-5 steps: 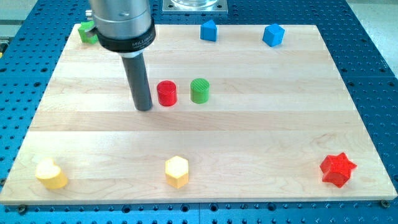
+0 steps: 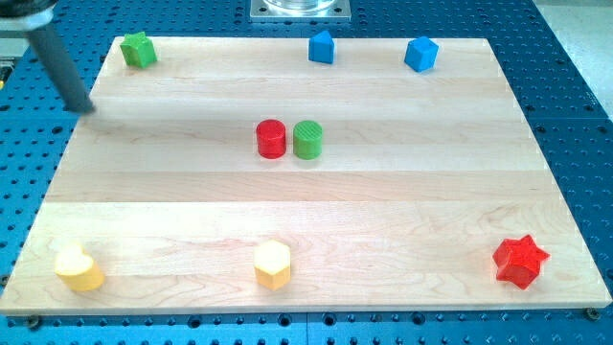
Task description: Move the green star into the red circle
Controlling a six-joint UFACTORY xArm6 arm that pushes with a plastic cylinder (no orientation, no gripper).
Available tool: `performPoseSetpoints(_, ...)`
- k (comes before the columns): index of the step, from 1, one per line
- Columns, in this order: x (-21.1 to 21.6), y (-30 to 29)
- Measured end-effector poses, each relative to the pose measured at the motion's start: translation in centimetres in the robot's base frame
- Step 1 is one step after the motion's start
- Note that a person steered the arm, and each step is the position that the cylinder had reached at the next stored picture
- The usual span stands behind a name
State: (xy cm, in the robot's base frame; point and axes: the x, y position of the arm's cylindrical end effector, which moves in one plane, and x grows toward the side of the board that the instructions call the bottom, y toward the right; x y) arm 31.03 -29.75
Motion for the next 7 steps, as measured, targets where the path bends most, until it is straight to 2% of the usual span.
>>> performPoseSetpoints(1,-7.6,0.0)
performPoseSetpoints(2,-10.0,5.2)
performPoseSetpoints(3,-6.0,12.7)
performPoseSetpoints(4,-5.2,16.5)
performPoseSetpoints(6,-4.3,11.8)
performPoseSetpoints(7,0.4,15.0)
